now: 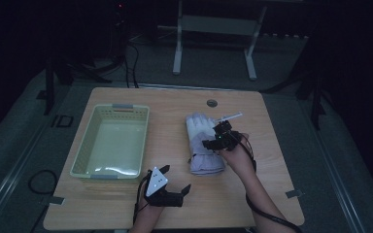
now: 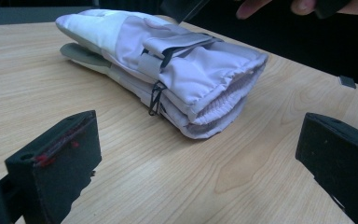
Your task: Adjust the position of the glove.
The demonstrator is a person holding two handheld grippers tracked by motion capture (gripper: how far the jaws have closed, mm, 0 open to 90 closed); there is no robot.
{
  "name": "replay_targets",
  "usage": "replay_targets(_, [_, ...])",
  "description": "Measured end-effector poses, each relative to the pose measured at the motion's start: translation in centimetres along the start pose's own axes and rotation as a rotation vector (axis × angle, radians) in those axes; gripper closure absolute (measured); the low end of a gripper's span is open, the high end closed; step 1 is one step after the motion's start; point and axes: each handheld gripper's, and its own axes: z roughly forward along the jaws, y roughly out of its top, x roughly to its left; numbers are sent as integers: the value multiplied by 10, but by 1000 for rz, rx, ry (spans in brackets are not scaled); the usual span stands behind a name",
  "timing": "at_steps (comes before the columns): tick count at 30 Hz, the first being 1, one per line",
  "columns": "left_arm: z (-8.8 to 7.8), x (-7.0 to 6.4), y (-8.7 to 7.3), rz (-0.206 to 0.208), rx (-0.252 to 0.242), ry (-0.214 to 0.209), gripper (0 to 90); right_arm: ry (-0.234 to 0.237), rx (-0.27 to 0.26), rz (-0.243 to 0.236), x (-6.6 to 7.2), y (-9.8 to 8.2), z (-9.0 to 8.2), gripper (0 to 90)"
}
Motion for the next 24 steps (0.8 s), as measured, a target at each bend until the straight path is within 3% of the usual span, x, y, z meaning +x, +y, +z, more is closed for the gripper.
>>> replay_targets(2, [0,0,0,-7,0,0,2,22,3,-4,-3,-3,-5,271])
replay_targets(4, [1,1,1,-6,13,-5,2,47,13,-28,-6,-8,-7,273])
replay_targets(7, [1,1,1,-5,14,-1,2,45,-6,-40,-10,-15,-10,204])
replay_targets(10, [3,0,1,5,29,-8,2,63,-52,-52,-16,-24,-12,137])
replay_targets(13, [5,-3,1,-21,36,-25,2,88,-119,-101,-25,-34,-15,142])
replay_targets(15, [3,-3,1,-16,8,-65,2,103,-138,-95,-33,-41,-15,156])
replay_targets(19, [5,-3,4,-19,27,-69,2,82,-171,-104,-41,-53,-18,156])
replay_targets(21, [5,-3,7,-23,43,-40,2,75,-193,-108,-45,-58,-21,154])
replay_targets(24, [5,1,12,-61,90,-33,2,37,-183,-93,-51,-66,-27,150])
